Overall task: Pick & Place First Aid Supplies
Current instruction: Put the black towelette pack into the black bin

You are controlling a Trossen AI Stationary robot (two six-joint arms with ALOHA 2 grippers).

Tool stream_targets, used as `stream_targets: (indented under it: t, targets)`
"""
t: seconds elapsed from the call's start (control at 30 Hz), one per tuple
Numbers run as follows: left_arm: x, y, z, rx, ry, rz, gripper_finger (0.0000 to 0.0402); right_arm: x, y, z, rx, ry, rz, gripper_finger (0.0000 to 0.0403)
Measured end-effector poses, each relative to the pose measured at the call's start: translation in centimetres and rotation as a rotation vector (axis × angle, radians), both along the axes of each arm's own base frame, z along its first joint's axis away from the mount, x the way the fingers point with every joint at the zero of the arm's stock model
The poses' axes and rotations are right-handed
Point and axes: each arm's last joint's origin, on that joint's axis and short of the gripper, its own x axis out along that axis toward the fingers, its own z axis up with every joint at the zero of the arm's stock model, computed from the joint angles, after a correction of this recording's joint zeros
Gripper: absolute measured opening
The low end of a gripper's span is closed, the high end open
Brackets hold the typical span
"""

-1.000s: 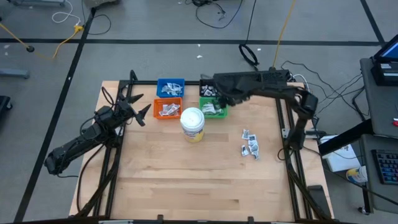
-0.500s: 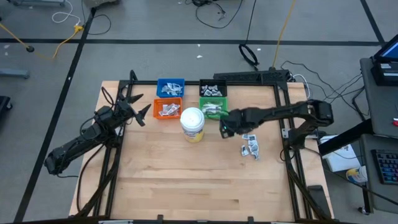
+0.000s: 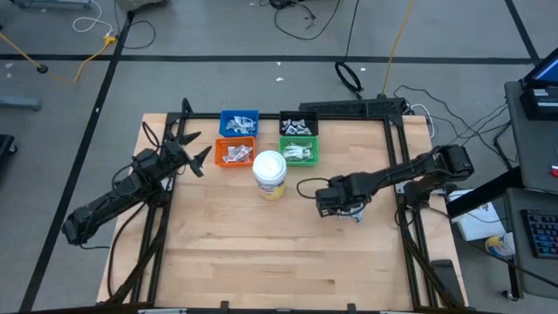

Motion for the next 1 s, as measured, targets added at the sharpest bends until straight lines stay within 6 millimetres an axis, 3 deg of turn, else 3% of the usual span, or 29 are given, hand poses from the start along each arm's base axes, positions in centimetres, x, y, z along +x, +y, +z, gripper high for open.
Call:
stream_targets:
  t: [0.17, 0.3, 0.6, 0.8, 1.0]
  targets:
    - [0.0, 0.0, 0.0, 0.000, 0.000, 0.000, 0.0310, -0.5, 0.3, -1.2, 0.062, 0.021, -0.008, 0.0208]
    - [0.0, 0.0, 0.0, 0.000, 0.000, 0.000, 0.0310, -0.8, 0.3, -1.9, 0.089, 0.021, 0.008, 0.0178]
    - [0.0, 0.0, 0.0, 0.000, 0.000, 0.000, 0.0310, -0.5, 0.3, -2.0, 0.089, -0.008, 0.098, 0.0015]
    - [0.0, 0.0, 0.0, 0.000, 0.000, 0.000, 0.0310, -0.5, 0.2, -1.9, 0.089, -0.005, 0.107, 0.0003]
    - [0.0, 0.0, 0.0, 0.000, 0.000, 0.000, 0.0310, -0.2, -0.1, 0.6, 0.055, 0.019, 0.177, 0.0001]
